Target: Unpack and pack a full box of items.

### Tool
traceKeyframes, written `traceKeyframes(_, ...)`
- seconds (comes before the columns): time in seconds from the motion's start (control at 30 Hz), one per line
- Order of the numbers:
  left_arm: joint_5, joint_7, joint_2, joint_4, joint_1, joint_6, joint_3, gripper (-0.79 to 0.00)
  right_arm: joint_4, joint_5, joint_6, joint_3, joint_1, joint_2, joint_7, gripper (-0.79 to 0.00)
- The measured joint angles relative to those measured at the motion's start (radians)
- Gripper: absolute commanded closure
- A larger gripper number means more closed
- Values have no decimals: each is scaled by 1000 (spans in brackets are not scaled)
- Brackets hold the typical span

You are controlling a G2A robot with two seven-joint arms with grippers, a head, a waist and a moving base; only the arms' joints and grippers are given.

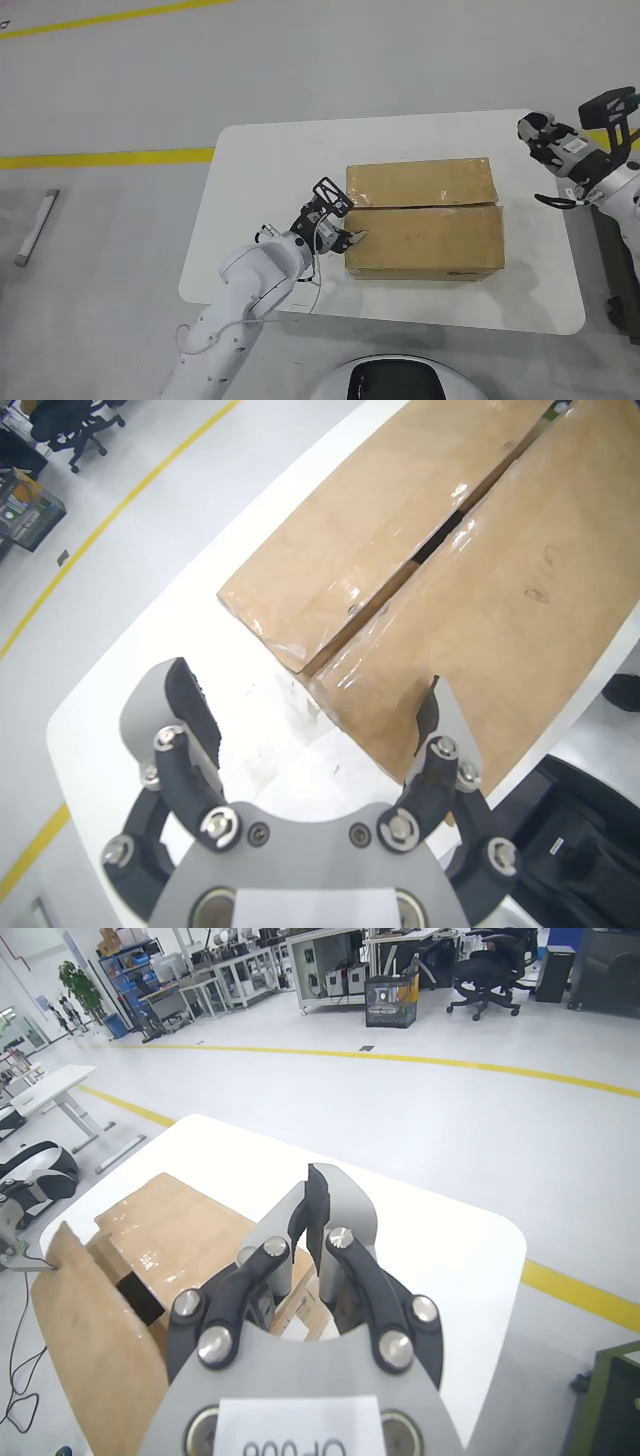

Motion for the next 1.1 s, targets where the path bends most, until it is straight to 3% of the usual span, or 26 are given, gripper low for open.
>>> traceKeyframes(0.33,21,-7,-5,26,6,11,-2,-785,-105,-204,36,-144,-41,-14,-41,0)
traceKeyframes(0.53,26,-19,-3,8,21,1,-24,-785,-94,-298,52,-249,-47,-28,-52,0)
traceKeyframes(0.8,50,-45,7,-46,61,-16,-69,-785,-77,-350,66,-299,-62,-37,-45,0)
traceKeyframes(1.1,61,-100,30,-168,189,-26,-179,-785,-68,-378,81,-318,-61,-46,-39,0)
